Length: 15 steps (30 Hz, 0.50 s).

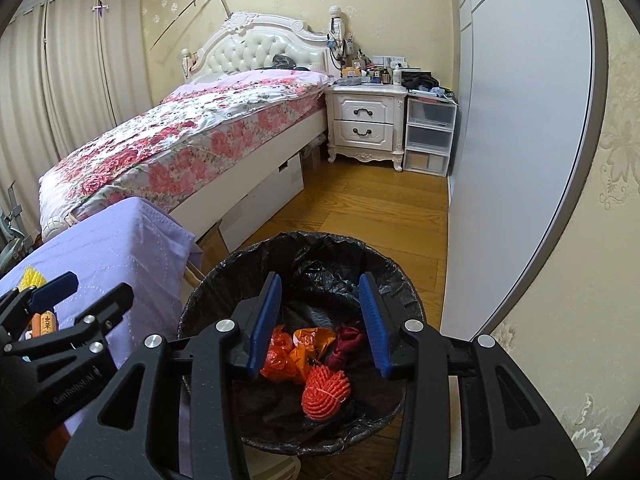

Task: Collect trash
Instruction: 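Return to the bed and grasp the yellow foam net with the right tool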

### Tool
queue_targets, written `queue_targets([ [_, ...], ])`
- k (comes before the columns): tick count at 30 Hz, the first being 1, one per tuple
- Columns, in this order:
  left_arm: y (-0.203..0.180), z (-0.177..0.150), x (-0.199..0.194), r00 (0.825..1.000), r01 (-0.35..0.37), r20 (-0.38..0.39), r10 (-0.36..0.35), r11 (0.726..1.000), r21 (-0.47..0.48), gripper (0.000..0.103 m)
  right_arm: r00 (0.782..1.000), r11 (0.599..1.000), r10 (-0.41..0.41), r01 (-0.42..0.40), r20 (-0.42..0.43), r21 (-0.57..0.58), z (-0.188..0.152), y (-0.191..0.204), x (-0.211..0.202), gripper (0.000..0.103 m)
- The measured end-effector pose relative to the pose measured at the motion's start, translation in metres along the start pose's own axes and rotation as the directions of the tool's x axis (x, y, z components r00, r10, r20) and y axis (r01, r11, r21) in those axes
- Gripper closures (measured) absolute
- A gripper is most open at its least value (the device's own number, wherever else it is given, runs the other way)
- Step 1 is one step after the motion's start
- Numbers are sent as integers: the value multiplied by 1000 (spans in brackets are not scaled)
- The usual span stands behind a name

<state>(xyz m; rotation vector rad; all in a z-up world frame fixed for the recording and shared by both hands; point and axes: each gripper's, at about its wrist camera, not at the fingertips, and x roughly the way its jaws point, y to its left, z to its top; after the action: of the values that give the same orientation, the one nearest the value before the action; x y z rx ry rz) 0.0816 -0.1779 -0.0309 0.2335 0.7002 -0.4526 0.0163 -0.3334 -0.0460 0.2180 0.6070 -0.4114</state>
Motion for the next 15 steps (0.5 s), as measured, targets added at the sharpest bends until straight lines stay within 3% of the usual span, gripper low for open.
queue_targets([
  [6,22,0,-17,999,-37,4,37,998,-41,28,1000,999,30,-30,4,-23,0,14,-6,56],
  [15,89,-11,-34,987,-159,-15,159,980,-122,28,993,989,119,-120,-18,-81,-4,56,-13,55],
])
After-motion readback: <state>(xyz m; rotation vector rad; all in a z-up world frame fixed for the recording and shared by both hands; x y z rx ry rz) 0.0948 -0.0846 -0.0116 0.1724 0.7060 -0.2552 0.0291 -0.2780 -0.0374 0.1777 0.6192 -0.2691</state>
